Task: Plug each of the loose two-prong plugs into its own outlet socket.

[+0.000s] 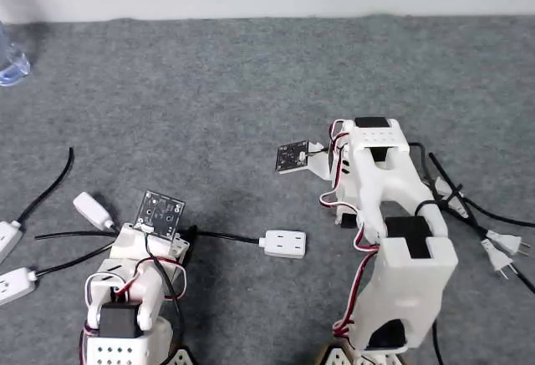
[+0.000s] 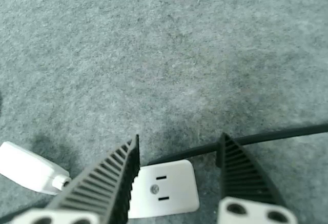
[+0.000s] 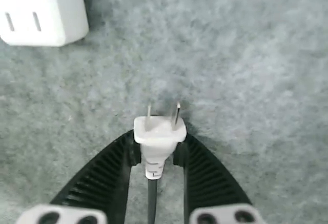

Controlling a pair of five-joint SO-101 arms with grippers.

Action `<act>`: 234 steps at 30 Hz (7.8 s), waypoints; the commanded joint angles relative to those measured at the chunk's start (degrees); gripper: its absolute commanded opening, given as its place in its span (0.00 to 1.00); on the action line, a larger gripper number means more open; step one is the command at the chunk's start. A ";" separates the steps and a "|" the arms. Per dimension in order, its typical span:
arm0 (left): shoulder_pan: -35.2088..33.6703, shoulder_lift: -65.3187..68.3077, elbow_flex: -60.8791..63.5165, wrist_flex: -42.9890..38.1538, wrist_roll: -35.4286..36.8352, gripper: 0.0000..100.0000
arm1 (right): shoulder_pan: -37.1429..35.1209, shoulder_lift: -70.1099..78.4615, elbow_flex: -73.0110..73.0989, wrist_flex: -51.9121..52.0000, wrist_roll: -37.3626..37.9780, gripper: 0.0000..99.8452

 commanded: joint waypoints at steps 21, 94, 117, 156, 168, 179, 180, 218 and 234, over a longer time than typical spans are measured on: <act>25.14 -0.26 -0.84 -22.59 26.29 0.33 | -9.71 -44.88 27.43 -7.87 -37.45 0.01; 21.27 -0.35 -4.00 -18.73 28.92 0.33 | -32.13 -65.19 15.82 4.09 -45.01 0.01; 21.27 -0.35 -4.00 -18.55 28.92 0.33 | -32.13 -68.09 13.01 0.22 -48.09 0.01; -10.11 -0.35 -0.31 -6.33 3.69 0.33 | -25.98 -50.24 16.44 4.88 -29.98 0.01; -4.48 -0.09 -0.31 -4.57 0.44 0.33 | -20.53 -36.26 9.76 10.33 -12.66 0.01; -4.48 -0.09 -0.31 -4.57 0.35 0.33 | -23.60 -36.18 18.20 1.89 -13.27 0.01; -4.48 -0.09 -0.31 -4.57 0.26 0.33 | -23.78 -36.18 18.46 1.89 -14.24 0.01; -4.48 -0.09 -0.31 -4.57 0.18 0.33 | -22.64 -36.44 14.51 3.82 -15.38 0.01; -4.48 -0.09 -0.31 -4.57 0.18 0.33 | -19.65 -30.55 12.84 0.84 -13.45 0.01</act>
